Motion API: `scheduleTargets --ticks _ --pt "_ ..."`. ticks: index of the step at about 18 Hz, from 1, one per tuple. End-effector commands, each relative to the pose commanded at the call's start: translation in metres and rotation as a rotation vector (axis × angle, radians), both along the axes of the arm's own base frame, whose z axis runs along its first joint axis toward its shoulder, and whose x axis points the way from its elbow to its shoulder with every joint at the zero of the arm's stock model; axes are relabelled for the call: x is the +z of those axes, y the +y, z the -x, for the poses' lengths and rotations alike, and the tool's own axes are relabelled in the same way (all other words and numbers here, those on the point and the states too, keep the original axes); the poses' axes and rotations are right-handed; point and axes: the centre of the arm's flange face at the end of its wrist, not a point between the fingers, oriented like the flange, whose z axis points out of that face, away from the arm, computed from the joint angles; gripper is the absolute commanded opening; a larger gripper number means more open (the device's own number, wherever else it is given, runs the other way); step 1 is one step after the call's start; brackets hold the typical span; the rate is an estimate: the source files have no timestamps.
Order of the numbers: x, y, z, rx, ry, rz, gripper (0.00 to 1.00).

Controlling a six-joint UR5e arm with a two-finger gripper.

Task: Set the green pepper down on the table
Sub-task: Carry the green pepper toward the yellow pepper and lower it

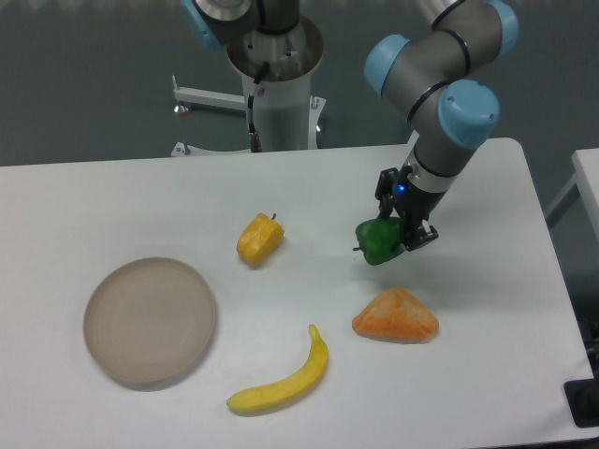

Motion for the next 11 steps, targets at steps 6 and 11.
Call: scheduleTargets --ticks 6,11 --pt "-0.019 -0.008 -0.016 0.03 -0.054 0.023 0.41" --pt "-0.026 -0.008 -0.021 0.07 -0.109 -0.002 0.41"
